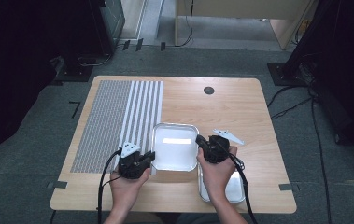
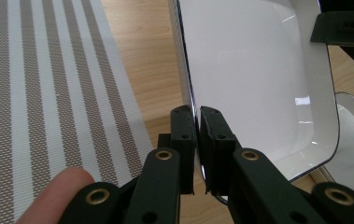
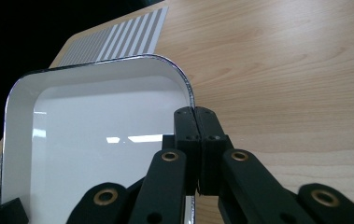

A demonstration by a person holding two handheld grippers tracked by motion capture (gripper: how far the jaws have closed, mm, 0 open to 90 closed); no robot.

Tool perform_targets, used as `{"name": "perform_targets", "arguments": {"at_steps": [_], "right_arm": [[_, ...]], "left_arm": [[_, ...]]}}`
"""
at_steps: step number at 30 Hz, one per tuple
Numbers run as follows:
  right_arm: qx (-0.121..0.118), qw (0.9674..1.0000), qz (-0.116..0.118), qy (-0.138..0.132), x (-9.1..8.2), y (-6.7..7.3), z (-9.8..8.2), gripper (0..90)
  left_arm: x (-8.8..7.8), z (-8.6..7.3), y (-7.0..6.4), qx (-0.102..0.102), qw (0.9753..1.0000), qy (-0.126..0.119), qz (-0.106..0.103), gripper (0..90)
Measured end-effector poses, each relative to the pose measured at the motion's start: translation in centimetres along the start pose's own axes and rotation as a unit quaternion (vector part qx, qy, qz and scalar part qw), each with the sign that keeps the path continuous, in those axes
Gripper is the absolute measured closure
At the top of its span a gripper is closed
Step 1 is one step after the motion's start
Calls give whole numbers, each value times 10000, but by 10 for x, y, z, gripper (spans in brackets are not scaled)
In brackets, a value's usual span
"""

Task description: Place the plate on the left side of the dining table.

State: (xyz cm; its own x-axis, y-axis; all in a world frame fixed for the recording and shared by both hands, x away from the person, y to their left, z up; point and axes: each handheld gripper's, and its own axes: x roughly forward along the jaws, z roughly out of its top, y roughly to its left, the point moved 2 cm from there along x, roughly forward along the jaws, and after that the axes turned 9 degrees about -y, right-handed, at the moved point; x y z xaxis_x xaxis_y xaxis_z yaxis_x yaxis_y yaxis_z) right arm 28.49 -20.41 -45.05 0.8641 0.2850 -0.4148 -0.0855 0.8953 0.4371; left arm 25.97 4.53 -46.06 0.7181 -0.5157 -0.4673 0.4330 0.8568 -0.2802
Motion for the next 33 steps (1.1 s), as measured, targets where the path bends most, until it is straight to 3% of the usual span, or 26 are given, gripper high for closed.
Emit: {"name": "perform_targets", "arguments": {"at_steps": [19,33], "right_arm": [[-174,9995,219,152,37,47,5,900],[-260,9988,288,296,65,73,6,900]], "left_arm": [[-12,17,50,-305,9992,-28,248,871],[-13,24,86,-513,9980,-18,382,883]]}}
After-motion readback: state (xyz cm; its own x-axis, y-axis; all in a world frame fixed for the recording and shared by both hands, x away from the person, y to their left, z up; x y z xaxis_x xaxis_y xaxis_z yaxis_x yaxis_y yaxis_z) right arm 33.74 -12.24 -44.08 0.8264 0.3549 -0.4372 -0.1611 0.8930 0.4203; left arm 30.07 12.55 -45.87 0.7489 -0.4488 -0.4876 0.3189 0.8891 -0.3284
